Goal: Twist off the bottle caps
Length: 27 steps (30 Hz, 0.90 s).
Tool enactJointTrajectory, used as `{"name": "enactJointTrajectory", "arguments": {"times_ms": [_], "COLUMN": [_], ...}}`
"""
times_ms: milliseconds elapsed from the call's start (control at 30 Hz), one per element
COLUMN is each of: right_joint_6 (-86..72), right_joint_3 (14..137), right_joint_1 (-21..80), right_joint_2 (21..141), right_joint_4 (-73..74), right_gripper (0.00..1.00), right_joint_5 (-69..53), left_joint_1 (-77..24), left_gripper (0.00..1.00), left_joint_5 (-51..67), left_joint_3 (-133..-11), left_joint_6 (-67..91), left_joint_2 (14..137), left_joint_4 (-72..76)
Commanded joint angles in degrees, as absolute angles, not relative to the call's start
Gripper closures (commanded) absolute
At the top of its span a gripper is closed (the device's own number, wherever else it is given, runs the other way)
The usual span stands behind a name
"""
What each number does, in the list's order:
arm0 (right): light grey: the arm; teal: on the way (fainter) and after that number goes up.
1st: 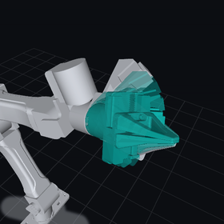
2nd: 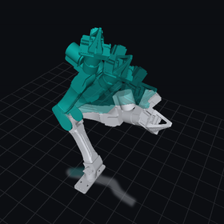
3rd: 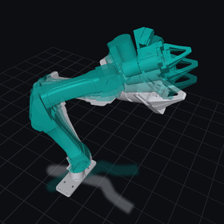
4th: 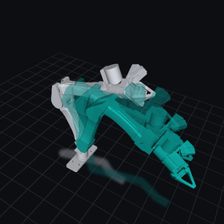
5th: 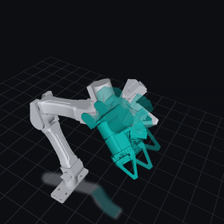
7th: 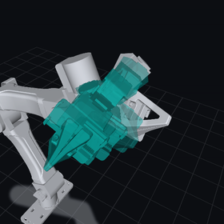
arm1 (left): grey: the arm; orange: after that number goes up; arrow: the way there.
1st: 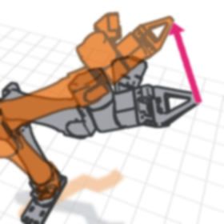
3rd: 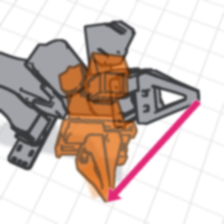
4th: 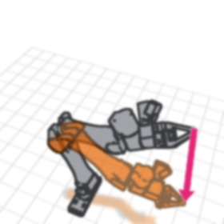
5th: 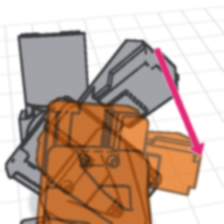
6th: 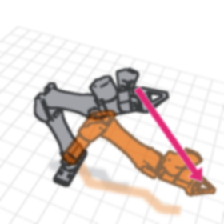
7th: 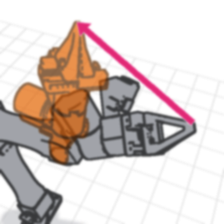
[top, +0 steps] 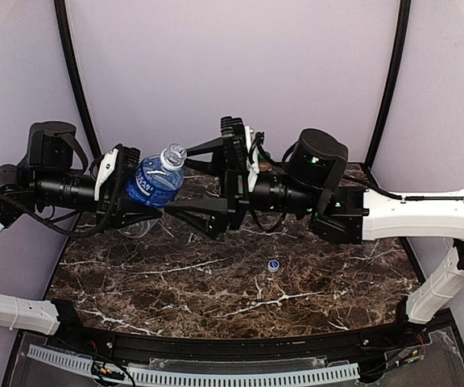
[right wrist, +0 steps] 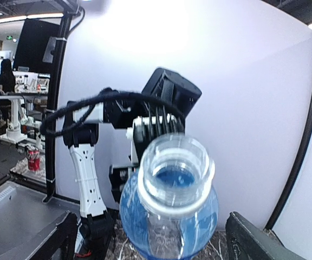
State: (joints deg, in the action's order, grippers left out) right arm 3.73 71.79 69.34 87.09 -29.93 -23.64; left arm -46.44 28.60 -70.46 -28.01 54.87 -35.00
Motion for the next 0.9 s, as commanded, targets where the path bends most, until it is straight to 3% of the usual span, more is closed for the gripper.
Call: {"name": "enactJointTrajectory", "arguments": {"times_ms": [0, 267, 400, 467, 633, 700, 800, 867], "right_joint_6": [1.62, 0.88, 1.23, 1.24, 1.38, 1.25, 0.99, 1.21], "right_joint_3": [76.27, 82.16, 83.37, 83.58, 84.07, 84.11, 84.09, 83.58], "right_joint_1": [70.02, 69.99, 70.02, 69.99, 70.05, 70.04, 70.00, 70.02], "right_joint_2": [87.67, 89.72, 90.69, 90.92, 91.22, 91.21, 91.19, 91.00], "right_joint_4": [-37.95, -29.37, -26.99, -26.44, -24.99, -24.96, -24.72, -25.07], "right_gripper": [0.09, 0.26, 0.30, 0.37, 0.42, 0.53, 0.82, 0.88], "right_joint_5": [-24.39, -25.18, -25.35, -25.58, -25.09, -25.00, -24.31, -24.24], "left_joint_1": [-46.14, -46.14, -46.10, -46.14, -46.14, -46.14, -46.14, -46.14], "left_gripper": [0.69, 0.69, 0.69, 0.69, 0.69, 0.69, 0.69, 0.69], "left_joint_5": [30.62, 30.41, 30.51, 30.05, 29.95, 29.92, 29.60, 29.35], "left_joint_3": [-71.45, -70.56, -70.47, -70.49, -70.28, -70.23, -70.00, -69.73], "left_joint_6": [-27.68, -27.98, -27.85, -27.98, -28.32, -28.35, -28.53, -28.79], "left_joint_2": [54.50, 54.01, 53.88, 53.88, 53.81, 53.79, 53.66, 53.55], "left_joint_4": [-36.64, -36.57, -36.39, -36.43, -36.39, -36.31, -36.35, -36.38]}}
